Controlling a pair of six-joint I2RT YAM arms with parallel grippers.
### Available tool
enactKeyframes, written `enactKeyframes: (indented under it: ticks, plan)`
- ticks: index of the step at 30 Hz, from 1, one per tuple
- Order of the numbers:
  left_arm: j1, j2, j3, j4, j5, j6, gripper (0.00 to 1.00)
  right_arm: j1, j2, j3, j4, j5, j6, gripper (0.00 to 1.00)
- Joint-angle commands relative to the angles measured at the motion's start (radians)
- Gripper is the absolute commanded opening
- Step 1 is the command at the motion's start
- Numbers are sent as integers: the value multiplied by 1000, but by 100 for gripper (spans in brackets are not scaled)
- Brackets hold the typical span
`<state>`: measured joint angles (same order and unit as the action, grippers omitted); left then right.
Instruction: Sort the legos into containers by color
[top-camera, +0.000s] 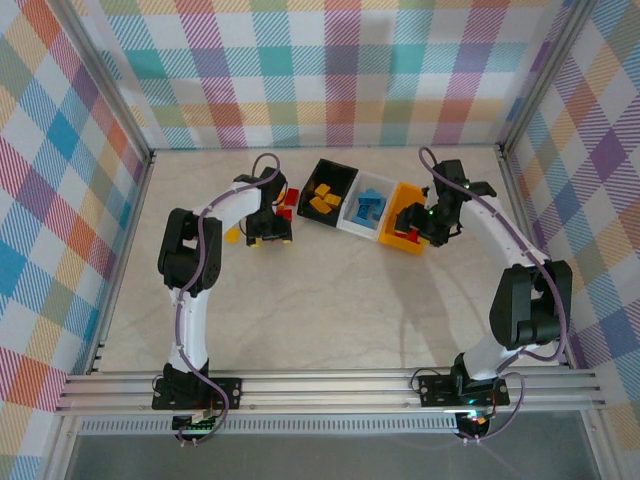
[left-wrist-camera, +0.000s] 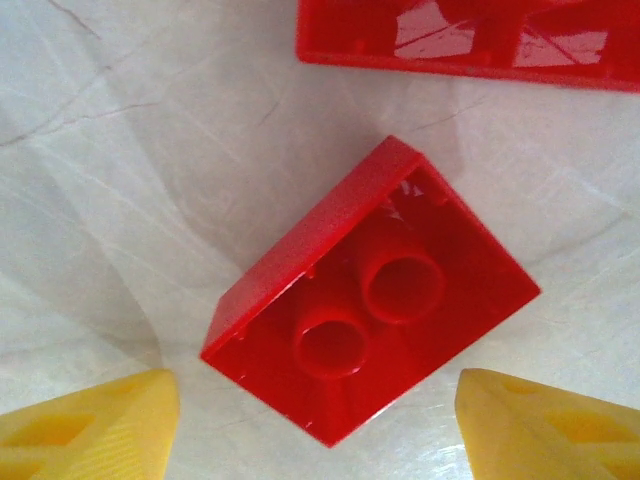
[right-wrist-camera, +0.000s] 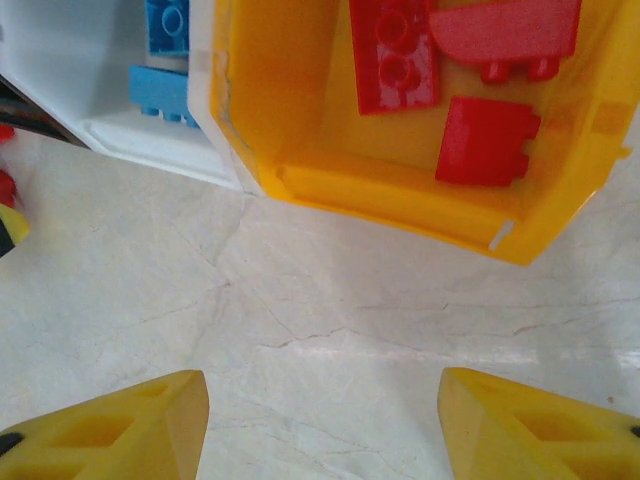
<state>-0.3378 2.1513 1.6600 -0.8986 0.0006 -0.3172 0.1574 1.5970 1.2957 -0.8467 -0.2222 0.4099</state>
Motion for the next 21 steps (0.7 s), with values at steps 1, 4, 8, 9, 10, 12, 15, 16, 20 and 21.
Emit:
enactKeyframes:
  ticks: [1, 4, 8, 9, 10, 12, 15, 16, 20, 21]
  plan:
    - [9, -12, 60, -63, -41, 66, 74, -1, -34, -23, 22, -47, 22, 63]
    - [11, 40, 137, -63, -46, 107, 74, -1, -43, -28, 21, -57, 23, 63]
    - [11, 128, 263, -88, -50, 138, 73, -1, -49, -23, 11, -63, 13, 63]
    - [11, 145, 286, -95, -50, 142, 73, -1, -49, -20, 6, -63, 9, 63]
    - [11, 163, 312, -104, -51, 145, 72, 0, -46, -14, 1, -62, 5, 63]
    - [10, 186, 336, -116, -46, 145, 72, 0, -39, 1, -12, -59, -3, 63]
    - [8, 189, 318, -112, -46, 137, 71, -1, -29, 22, -17, -58, -10, 63]
    - [8, 186, 307, -110, -50, 137, 71, 0, -24, 26, -17, -61, -11, 63]
    - [8, 164, 249, -94, -48, 133, 70, 0, 1, 37, -11, -73, -8, 63]
    - [7, 155, 236, -90, -45, 129, 68, 0, 5, 36, -9, -75, -7, 63]
